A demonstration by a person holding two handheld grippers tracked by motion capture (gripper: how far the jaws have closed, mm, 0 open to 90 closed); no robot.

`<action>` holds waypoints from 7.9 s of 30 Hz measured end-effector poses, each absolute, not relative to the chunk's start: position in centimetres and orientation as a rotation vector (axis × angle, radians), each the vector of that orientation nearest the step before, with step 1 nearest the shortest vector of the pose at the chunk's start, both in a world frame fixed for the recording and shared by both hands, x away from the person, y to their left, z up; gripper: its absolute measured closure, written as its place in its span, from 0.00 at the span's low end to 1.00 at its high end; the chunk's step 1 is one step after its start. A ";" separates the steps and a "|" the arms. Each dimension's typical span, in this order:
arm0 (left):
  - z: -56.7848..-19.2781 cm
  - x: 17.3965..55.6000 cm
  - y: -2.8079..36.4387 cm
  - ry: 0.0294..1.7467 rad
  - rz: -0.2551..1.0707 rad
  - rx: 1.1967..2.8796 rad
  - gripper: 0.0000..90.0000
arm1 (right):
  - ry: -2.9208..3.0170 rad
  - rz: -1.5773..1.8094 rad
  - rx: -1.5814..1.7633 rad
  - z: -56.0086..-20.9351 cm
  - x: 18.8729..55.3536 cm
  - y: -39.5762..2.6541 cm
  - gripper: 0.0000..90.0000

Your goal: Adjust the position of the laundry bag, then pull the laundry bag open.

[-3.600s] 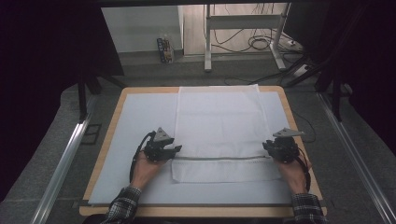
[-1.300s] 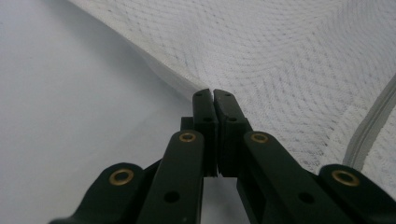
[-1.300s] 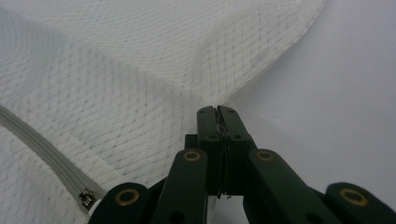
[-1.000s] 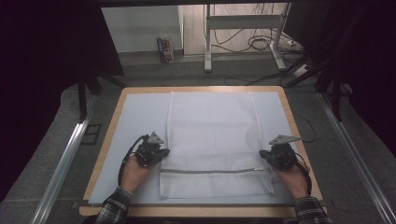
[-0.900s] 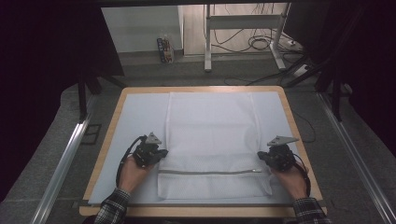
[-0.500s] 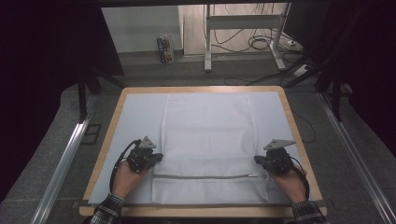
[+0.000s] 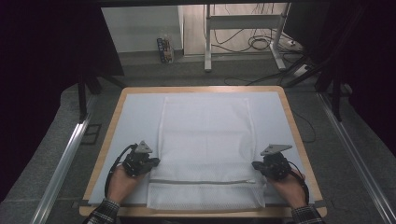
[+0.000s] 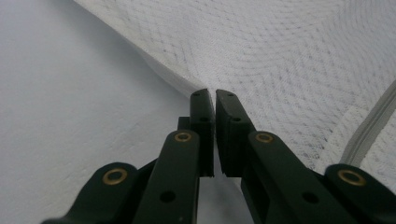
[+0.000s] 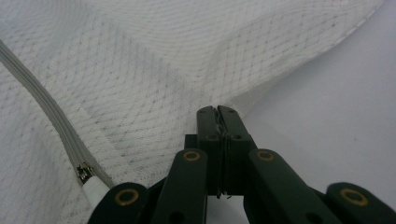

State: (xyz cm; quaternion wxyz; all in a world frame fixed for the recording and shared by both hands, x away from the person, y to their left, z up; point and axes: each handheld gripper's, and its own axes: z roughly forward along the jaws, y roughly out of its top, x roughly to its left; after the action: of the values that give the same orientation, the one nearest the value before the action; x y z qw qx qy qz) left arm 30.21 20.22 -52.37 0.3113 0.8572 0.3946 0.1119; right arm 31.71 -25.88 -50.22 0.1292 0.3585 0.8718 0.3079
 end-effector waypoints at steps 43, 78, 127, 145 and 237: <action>-52.9 29.4 20.7 1.003 0.394 2.159 0.04 | 2.472 0.970 0.958 -50.7 32.9 -26.7 0.13; -52.6 25.6 16.6 0.773 0.501 2.271 0.02 | 2.513 0.943 1.142 -50.2 26.0 -27.7 0.31; -50.5 26.5 12.2 0.708 0.288 2.182 0.09 | 2.532 0.966 1.015 -49.8 24.1 -25.7 0.94; -48.2 28.3 3.2 0.467 0.268 2.206 0.13 | 2.482 1.056 0.944 -49.0 24.2 -25.9 0.93; -49.0 27.3 -3.6 0.280 0.008 2.305 0.66 | 2.504 1.051 0.953 -49.3 24.4 -26.3 0.91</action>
State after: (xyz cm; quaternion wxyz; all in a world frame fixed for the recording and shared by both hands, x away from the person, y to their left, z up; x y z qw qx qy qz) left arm 27.30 -3.57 -49.04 0.3985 0.9105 0.1104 0.0032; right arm 24.44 -26.32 -49.29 0.1313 0.3282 0.8625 0.3622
